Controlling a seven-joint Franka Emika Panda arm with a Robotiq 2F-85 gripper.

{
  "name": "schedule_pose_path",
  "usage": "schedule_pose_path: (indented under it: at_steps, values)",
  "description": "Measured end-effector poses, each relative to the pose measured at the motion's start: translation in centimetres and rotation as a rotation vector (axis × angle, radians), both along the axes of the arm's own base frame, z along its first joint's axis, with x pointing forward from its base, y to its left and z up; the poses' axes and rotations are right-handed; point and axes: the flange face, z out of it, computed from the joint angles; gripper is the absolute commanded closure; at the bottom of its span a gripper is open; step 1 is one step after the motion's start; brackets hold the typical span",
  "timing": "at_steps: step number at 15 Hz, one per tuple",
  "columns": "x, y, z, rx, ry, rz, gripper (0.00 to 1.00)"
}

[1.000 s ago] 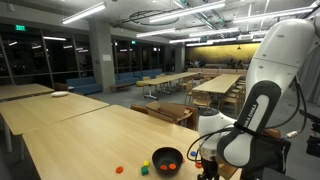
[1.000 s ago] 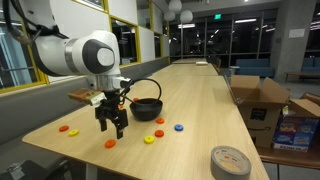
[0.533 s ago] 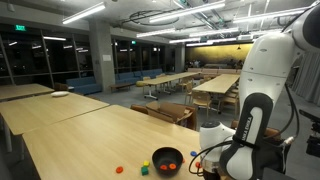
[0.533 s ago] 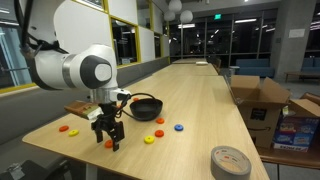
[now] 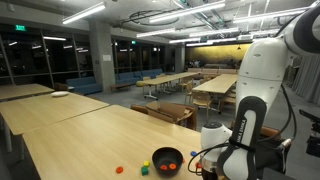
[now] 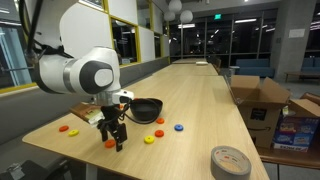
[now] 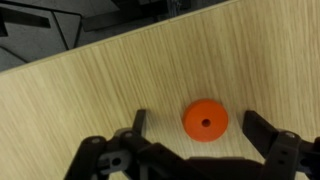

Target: Put the orange objects around the table in the black bowl

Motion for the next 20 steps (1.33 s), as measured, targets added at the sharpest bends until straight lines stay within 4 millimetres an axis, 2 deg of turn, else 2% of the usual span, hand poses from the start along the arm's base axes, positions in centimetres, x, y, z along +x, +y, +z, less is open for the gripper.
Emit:
schedule_pose_path:
  at_steps: [15,16,17,20]
  values:
    - [-0.26,-0.23,0.02,0.007,-0.014,-0.020,0.00]
    - [-0.32,-0.22,0.02,0.007,-0.014,-0.019,0.25]
    - [-0.36,-0.23,0.02,0.006,-0.013,-0.019,0.26]
    - [-0.38,-0.21,0.20,0.007,-0.017,-0.017,0.48]
